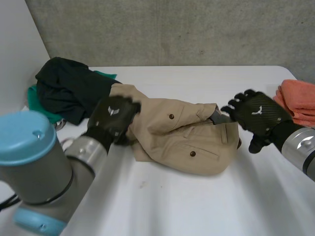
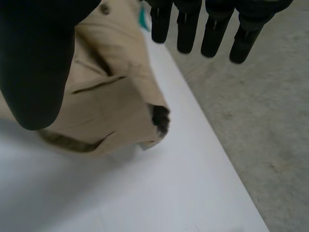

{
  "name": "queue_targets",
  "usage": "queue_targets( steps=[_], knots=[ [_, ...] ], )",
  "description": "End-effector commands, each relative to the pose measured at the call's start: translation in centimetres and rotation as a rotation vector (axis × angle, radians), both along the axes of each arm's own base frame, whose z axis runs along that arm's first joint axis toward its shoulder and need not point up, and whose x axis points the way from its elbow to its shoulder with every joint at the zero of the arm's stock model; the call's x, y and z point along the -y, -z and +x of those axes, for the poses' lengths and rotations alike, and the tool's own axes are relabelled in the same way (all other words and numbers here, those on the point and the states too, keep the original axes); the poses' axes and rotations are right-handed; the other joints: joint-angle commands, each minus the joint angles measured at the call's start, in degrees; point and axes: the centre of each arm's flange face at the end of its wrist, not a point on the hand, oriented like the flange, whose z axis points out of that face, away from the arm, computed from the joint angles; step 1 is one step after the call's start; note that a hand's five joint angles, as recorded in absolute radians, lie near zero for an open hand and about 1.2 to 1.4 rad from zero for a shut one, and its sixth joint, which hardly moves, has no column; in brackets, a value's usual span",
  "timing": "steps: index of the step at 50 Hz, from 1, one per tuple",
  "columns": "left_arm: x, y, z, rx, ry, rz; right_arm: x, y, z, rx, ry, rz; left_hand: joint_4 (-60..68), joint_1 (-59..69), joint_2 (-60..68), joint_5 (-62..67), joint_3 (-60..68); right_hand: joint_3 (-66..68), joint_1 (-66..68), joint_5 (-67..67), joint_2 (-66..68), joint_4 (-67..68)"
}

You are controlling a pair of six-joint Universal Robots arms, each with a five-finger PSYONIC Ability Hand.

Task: Fold the laundry.

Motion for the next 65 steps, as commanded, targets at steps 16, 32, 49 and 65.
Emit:
queue_targets(
  steps=[16,32,49,65],
  knots=[
    [0.9,6.7,-1.6,0.099,0.036,0.154,3.6,4.7,3.3,-0.038,-0.017,-0.08,0.24,-1.36,-0.01,0.24,0.45,62.34,62.49,62.16,62.22,62.51],
    [5.7,9.6,-4.9,0.134,0.04,0.191,6.5,5.3,2.5,0.076,0.208,-0.035,5.28,3.68,5.03,5.28,5.49,62.34,62.49,62.16,62.22,62.51],
    [5.6,-6.4,-3.5,-0.092,-0.054,-0.102,7.0,-2.0,1.8,0.104,0.256,-0.149,45.64,44.04,45.38,45.63,45.85,62.34,62.49,62.16,62.22,62.51],
    [3.5,-12.7,0.2,-0.249,-0.098,-0.165,2.4,-10.1,1.8,0.234,0.226,-0.054,45.64,44.04,45.38,45.63,45.85,62.34,62.49,62.16,62.22,62.51]
  ],
)
